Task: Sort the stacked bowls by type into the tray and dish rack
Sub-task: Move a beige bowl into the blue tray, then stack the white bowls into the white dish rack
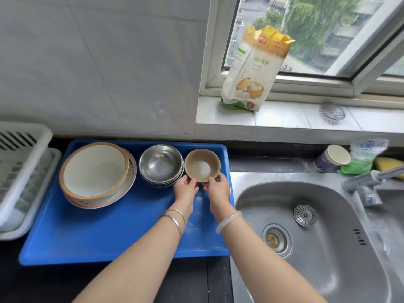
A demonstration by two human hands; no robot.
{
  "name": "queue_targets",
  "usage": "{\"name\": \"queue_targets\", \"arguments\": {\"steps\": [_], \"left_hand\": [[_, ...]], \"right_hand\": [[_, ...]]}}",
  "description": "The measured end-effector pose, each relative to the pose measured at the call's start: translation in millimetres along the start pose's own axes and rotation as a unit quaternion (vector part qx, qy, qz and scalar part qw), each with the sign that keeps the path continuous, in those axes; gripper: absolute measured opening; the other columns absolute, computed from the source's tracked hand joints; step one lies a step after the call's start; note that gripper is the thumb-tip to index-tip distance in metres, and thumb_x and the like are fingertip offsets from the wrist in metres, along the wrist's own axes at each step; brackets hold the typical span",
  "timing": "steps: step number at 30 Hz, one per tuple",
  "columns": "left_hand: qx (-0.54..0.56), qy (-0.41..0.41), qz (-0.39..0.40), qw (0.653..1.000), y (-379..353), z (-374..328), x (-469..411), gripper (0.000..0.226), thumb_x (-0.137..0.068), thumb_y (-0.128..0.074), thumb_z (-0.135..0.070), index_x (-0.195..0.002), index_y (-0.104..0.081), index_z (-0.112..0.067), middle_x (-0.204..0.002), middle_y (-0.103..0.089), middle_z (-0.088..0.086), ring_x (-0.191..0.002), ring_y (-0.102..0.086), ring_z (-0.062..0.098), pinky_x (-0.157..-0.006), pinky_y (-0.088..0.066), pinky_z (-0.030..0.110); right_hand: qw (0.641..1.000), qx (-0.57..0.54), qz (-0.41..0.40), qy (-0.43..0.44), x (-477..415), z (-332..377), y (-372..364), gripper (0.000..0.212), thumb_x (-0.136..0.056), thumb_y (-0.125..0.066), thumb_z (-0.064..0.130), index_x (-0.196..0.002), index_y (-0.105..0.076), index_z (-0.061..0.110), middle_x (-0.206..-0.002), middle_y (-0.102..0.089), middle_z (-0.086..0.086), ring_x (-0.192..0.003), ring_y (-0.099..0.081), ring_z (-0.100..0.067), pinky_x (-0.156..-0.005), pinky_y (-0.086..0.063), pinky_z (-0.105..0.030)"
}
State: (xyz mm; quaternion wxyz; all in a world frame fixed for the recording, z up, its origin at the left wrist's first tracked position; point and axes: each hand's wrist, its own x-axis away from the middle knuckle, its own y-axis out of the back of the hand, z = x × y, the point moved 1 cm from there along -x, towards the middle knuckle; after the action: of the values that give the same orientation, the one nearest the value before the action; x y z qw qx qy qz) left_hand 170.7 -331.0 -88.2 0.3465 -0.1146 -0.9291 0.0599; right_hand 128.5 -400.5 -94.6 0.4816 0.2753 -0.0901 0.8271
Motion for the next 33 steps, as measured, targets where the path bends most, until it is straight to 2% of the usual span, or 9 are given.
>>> {"name": "queue_targets", "arguments": {"steps": [6, 10, 13, 15, 17, 21, 23, 29, 33], "left_hand": [[-0.039, -0.007, 0.025, 0.999, 7, 2, 0, 0.022, -0.094, -0.045, -0.004, -0.106, -0.06, -0.015, -0.112, -0.061, 0.005, -0.104, -0.055, 0.017, -0.084, -0.045, 0.025], [-0.084, -0.005, 0.021, 0.996, 23, 2, 6, 0.04, -0.094, -0.046, -0.006, -0.135, -0.045, -0.003, -0.13, -0.055, 0.012, -0.112, -0.054, 0.02, -0.089, -0.045, 0.028], [-0.146, -0.026, 0.026, 0.989, 40, -1, 16, 0.044, -0.094, -0.048, -0.009, -0.137, -0.043, -0.003, -0.136, -0.052, 0.016, -0.119, -0.054, 0.024, -0.092, -0.045, 0.029], [-0.215, -0.064, 0.034, 0.974, 54, -4, 25, 0.039, -0.093, -0.05, -0.011, -0.131, -0.05, -0.005, -0.132, -0.056, 0.014, -0.115, -0.056, 0.023, -0.098, -0.045, 0.034], [-0.294, -0.106, 0.028, 0.95, 72, -8, 36, 0.034, -0.093, -0.05, -0.013, -0.126, -0.056, -0.009, -0.127, -0.06, 0.009, -0.116, -0.055, 0.022, -0.098, -0.044, 0.031], [-0.368, -0.178, -0.008, 0.913, 122, -14, 67, 0.03, -0.092, -0.05, -0.012, -0.119, -0.061, -0.014, -0.119, -0.066, 0.003, -0.104, -0.061, 0.018, -0.084, -0.041, 0.02], [-0.371, -0.207, -0.046, 0.904, 153, -17, 85, 0.028, -0.093, -0.048, -0.011, -0.117, -0.061, -0.015, -0.116, -0.066, 0.002, -0.102, -0.061, 0.017, -0.084, -0.042, 0.02], [-0.327, -0.265, -0.218, 0.88, 262, -19, 134, 0.026, -0.092, -0.048, -0.007, -0.114, -0.061, -0.011, -0.117, -0.064, 0.003, -0.101, -0.06, 0.018, -0.085, -0.045, 0.026], [-0.33, -0.269, -0.366, 0.828, 339, -12, 162, 0.028, -0.087, -0.055, -0.001, -0.112, -0.063, -0.009, -0.114, -0.063, 0.01, -0.104, -0.058, 0.029, -0.092, -0.045, 0.04]], "right_hand": [[0.999, 0.009, 0.045, -0.025, 2, 2, 3, 0.023, -0.091, -0.043, 0.01, -0.086, -0.06, 0.025, -0.095, -0.067, -0.007, -0.082, -0.064, -0.021, -0.081, -0.054, -0.036], [0.997, 0.035, 0.065, -0.035, 12, 2, 10, 0.026, -0.096, -0.042, 0.02, -0.117, -0.057, 0.018, -0.108, -0.06, -0.001, -0.083, -0.063, -0.019, -0.08, -0.054, -0.034], [0.995, 0.072, 0.071, -0.023, 28, 4, 14, 0.035, -0.096, -0.041, 0.025, -0.13, -0.048, 0.019, -0.121, -0.053, 0.001, -0.085, -0.063, -0.02, -0.076, -0.051, -0.031], [0.99, 0.123, 0.064, 0.012, 42, 4, 17, 0.034, -0.096, -0.039, 0.022, -0.129, -0.048, 0.018, -0.117, -0.053, 0.001, -0.085, -0.064, -0.02, -0.079, -0.051, -0.034], [0.977, 0.192, 0.078, 0.058, 58, 3, 16, 0.029, -0.096, -0.039, 0.02, -0.12, -0.054, 0.017, -0.109, -0.06, -0.001, -0.082, -0.065, -0.019, -0.078, -0.051, -0.035], [0.942, 0.266, 0.177, 0.107, 101, -7, -3, 0.026, -0.096, -0.039, 0.016, -0.107, -0.062, 0.012, -0.1, -0.067, -0.006, -0.074, -0.062, -0.012, -0.059, -0.046, -0.016], [0.921, 0.296, 0.218, 0.129, 125, -14, -20, 0.027, -0.096, -0.039, 0.016, -0.109, -0.062, 0.012, -0.095, -0.066, -0.004, -0.077, -0.062, -0.013, -0.056, -0.043, -0.011], [0.838, 0.384, 0.334, 0.197, 198, -47, -89, 0.026, -0.095, -0.04, 0.023, -0.105, -0.063, 0.017, -0.089, -0.069, -0.001, -0.085, -0.067, -0.023, -0.082, -0.052, -0.035], [0.773, 0.434, 0.398, 0.237, 243, -77, -147, 0.026, -0.096, -0.042, 0.024, -0.11, -0.062, 0.014, -0.1, -0.071, -0.008, -0.092, -0.065, -0.029, -0.085, -0.052, -0.041]]}}
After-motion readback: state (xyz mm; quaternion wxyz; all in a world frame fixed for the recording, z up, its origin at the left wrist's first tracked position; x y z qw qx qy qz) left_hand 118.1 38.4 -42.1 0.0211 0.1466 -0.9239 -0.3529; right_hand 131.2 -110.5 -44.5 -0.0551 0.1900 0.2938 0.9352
